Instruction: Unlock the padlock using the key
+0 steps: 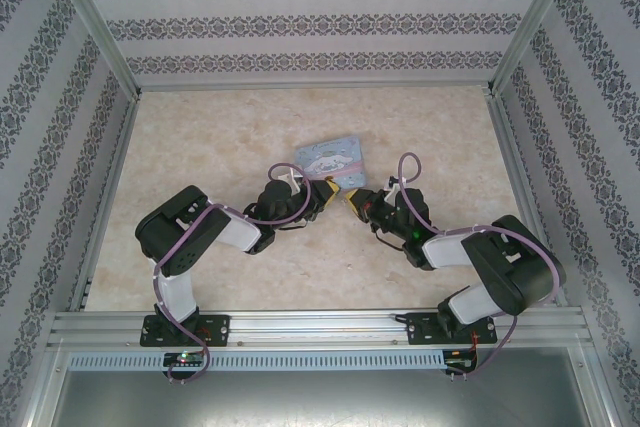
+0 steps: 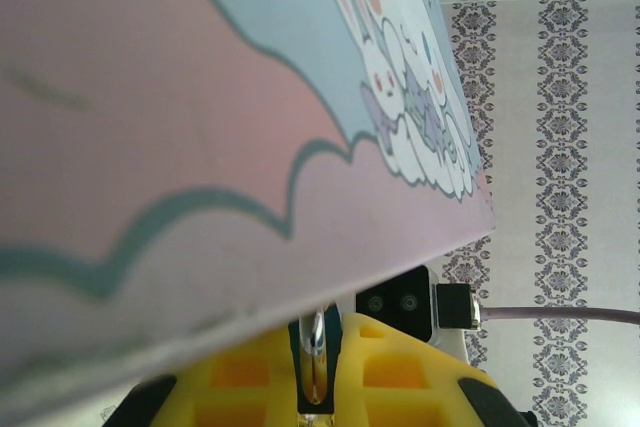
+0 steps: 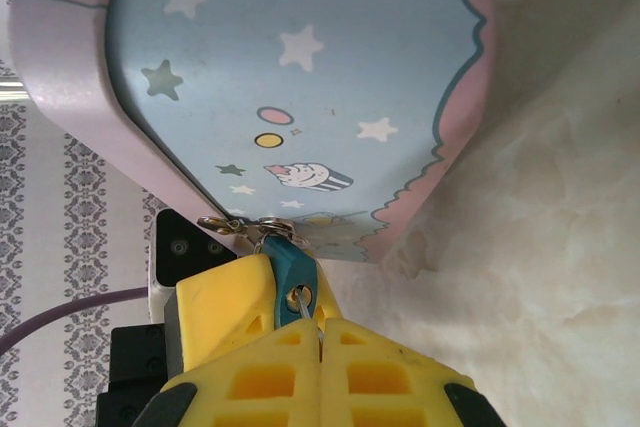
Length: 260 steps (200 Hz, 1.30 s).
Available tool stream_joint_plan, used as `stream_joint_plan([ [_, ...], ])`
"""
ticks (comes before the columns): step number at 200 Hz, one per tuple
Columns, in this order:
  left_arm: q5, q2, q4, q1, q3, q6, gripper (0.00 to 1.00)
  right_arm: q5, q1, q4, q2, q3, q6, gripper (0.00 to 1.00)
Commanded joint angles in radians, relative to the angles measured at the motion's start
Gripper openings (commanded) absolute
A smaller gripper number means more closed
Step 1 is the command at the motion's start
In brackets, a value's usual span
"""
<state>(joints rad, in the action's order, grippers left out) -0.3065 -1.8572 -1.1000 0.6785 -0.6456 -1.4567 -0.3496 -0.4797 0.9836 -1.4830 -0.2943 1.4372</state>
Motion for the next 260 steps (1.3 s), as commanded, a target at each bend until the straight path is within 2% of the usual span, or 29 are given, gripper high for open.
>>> stream_joint_plan([
  [1, -0.014, -0.018, -0.089, -0.013, -0.019, -0.004, 0.0, -0.015, 0.006, 0.02, -0.011, -0.028, -0.009, 0.0],
  [103, -0.026, -0.02, -0.127, -0.011, -0.02, -0.043, 0.0, -0.002, 0.0, 0.063, -0.062, -0.074, 0.005, 0.0],
  [168, -0.037, -0.023, -0.148, -0.008, -0.023, -0.053, 0.0, -0.054, -0.004, 0.105, -0.101, -0.131, 0.022, 0.0],
  [260, -0.065, -0.019, -0.218, -0.008, -0.014, -0.144, 0.0, -0.142, 0.085, 0.11, -0.14, -0.16, 0.029, 0.0],
])
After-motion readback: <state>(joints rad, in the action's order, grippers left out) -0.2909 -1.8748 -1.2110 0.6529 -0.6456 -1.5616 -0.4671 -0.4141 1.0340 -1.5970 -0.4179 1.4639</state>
